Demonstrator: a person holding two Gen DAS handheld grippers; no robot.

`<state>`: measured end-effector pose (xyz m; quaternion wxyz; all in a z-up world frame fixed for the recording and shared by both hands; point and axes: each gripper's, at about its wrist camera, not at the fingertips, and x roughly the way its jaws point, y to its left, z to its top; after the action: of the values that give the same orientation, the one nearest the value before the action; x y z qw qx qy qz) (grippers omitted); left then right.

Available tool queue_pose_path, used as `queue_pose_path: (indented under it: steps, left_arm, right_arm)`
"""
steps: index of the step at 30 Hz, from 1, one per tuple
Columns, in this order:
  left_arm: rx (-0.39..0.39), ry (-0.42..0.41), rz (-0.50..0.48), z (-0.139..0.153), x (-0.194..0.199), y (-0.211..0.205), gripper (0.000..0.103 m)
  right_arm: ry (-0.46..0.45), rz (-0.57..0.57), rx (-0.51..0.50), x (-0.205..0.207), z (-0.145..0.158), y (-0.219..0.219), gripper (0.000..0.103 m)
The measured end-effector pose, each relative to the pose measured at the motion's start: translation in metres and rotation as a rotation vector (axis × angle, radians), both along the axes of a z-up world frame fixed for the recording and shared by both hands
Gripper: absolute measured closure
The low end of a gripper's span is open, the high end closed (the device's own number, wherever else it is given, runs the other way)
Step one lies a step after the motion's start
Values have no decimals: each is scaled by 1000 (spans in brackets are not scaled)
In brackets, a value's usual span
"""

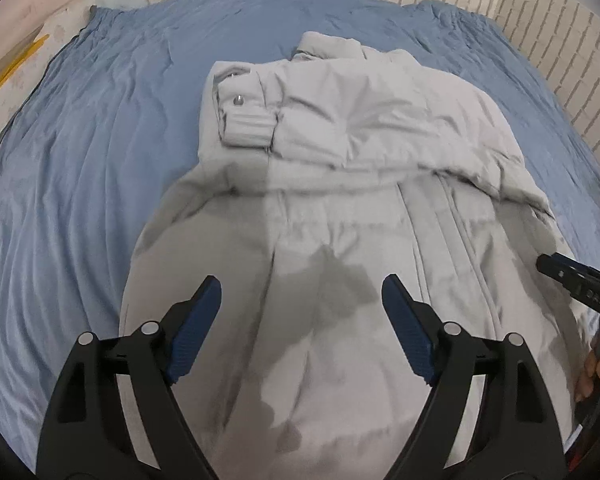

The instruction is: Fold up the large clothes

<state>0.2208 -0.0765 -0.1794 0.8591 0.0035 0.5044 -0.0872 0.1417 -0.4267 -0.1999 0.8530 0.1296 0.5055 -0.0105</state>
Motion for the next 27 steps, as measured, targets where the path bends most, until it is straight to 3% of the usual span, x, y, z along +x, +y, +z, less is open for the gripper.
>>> queue_pose_path:
  steps: [9, 14, 21, 27]
  left_arm:
    - [-7, -4, -3, 4, -30, 13, 15]
    - [8, -38, -9, 11, -41, 13, 5]
    - [22, -54, -24, 15, -60, 15, 3]
    - [-13, -55, 13, 16, -76, 29, 3]
  right_arm:
    - [0, 6, -30, -25, -3, 10, 45]
    - [-17, -17, -36, -43, 3, 9, 41]
    - [-13, -30, -33, -65, 2, 10, 36]
    - [-28, -25, -24, -84, 6, 13, 31]
